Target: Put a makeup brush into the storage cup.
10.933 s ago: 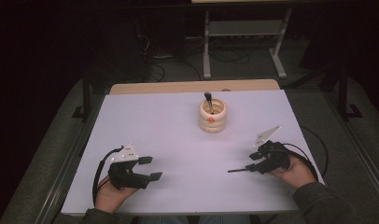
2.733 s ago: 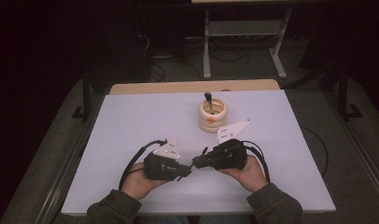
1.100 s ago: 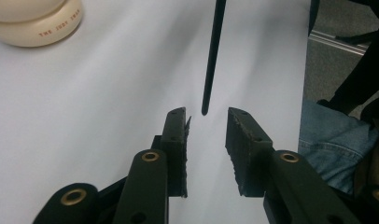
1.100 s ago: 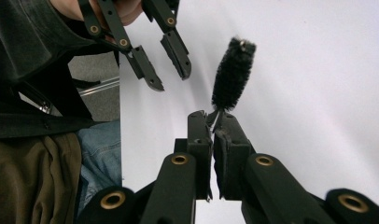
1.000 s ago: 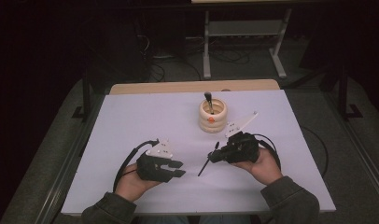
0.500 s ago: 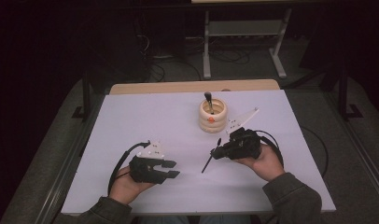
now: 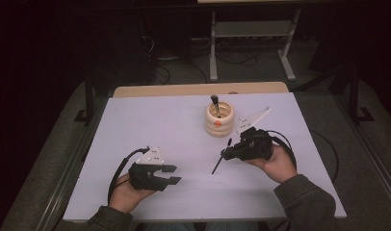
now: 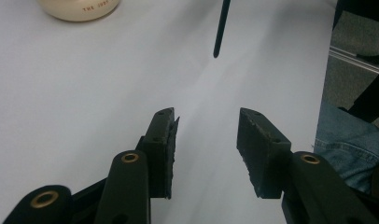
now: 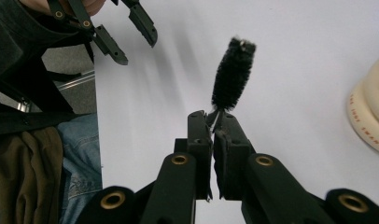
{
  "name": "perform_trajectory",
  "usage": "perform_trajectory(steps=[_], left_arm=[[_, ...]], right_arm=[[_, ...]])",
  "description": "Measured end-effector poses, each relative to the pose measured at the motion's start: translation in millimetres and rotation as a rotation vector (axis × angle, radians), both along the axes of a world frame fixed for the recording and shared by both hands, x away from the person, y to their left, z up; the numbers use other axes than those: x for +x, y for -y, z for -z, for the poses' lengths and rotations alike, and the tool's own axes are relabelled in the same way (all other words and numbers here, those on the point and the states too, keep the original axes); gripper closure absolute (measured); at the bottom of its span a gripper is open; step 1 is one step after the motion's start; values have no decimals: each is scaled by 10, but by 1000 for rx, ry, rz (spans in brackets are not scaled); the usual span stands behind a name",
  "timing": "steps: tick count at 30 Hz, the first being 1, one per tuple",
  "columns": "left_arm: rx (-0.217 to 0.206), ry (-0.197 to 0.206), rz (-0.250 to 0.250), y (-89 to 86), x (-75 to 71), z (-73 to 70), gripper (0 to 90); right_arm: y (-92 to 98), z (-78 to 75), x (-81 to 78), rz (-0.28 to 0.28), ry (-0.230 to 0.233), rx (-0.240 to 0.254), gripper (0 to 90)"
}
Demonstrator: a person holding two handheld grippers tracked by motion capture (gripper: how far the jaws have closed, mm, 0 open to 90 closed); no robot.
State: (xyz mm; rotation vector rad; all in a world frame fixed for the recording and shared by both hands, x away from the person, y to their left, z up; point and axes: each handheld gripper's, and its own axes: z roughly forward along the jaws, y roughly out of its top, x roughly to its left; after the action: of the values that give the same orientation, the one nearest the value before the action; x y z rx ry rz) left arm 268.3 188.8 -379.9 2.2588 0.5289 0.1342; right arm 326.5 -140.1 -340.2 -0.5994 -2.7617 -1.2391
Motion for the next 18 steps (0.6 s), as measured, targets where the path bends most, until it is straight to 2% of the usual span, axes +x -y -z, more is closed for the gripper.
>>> perform_trajectory(steps=[9, 14, 18], left_arm=[[-6, 6, -21, -83, -7, 6, 554], [-7, -5, -29, -137, -9, 4, 544], [-4, 1, -37, -152, -14, 11, 537]], right_arm=[[41, -47, 62, 22, 0, -12, 846], [66, -125, 121, 32, 9, -20, 846], [92, -197, 180, 51, 13, -20, 846]])
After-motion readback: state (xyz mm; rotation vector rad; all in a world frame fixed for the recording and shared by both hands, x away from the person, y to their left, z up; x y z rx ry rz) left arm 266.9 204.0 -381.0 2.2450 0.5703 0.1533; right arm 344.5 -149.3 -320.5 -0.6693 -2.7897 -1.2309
